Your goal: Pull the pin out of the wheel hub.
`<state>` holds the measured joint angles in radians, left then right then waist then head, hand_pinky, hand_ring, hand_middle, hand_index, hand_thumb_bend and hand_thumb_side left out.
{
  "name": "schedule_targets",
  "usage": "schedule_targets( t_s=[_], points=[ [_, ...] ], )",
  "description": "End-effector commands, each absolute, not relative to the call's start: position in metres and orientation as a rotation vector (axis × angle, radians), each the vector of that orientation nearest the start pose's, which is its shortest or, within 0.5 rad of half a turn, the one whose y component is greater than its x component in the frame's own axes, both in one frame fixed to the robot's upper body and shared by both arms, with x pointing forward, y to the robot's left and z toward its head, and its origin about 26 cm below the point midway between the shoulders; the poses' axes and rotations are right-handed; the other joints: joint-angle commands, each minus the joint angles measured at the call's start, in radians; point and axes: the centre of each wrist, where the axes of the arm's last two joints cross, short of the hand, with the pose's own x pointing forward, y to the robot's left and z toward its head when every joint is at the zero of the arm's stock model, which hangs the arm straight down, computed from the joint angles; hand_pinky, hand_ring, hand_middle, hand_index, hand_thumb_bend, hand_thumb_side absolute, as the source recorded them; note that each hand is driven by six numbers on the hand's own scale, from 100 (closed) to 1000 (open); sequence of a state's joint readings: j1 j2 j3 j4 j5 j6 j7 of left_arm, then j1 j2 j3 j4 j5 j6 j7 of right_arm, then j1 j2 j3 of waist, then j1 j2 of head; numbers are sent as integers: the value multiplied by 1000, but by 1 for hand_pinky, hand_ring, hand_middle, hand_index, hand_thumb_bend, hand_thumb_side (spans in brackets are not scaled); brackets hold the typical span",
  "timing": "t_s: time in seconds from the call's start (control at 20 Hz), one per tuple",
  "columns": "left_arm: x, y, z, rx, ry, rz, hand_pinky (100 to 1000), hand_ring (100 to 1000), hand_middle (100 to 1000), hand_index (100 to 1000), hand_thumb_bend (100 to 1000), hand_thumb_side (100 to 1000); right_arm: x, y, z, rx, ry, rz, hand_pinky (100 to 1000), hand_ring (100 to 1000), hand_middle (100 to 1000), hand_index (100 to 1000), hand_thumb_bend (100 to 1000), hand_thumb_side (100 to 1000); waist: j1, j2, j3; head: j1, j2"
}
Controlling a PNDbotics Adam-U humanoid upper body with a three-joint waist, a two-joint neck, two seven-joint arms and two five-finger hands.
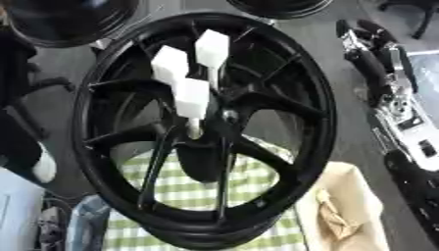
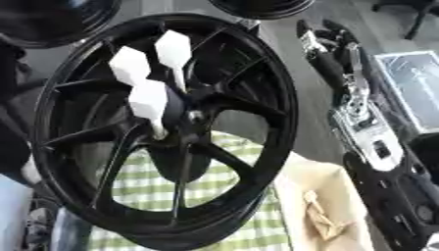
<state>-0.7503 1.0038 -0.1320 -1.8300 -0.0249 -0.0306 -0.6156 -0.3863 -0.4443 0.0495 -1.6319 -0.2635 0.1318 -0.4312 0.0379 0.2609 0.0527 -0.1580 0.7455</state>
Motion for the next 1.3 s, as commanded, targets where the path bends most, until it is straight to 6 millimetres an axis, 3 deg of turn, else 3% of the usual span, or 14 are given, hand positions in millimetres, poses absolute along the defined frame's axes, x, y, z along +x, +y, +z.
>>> schedule_targets(
  t_s=[0.05,0.6,0.95,1.3],
  points=[
    [310,302,383,602,-1827,-1691,884,845,818,881,379,715,356,-299,163,-354,-1904,-107,781,767,750,856,431,481,1,-23,-3,0,-5],
    [326,264,378,560,-1489,-1980,884,848,826,903,453,743,356,-298,160,-350,-1888,-83,780,765,750,856,433,484,11,-32,-14,12,-4],
    [332,258,367,513,-1378,-1993,900,867,839,912,523,651,357,-298,159,-354,-1881,-78,781,764,748,856,432,485,16,-30,-13,14,2],
    [320,248,359,491,-1294,-1944,908,870,829,892,582,603,357,-298,158,-352,-1879,-72,782,763,748,857,430,488,15,-26,-17,18,4]
  ],
)
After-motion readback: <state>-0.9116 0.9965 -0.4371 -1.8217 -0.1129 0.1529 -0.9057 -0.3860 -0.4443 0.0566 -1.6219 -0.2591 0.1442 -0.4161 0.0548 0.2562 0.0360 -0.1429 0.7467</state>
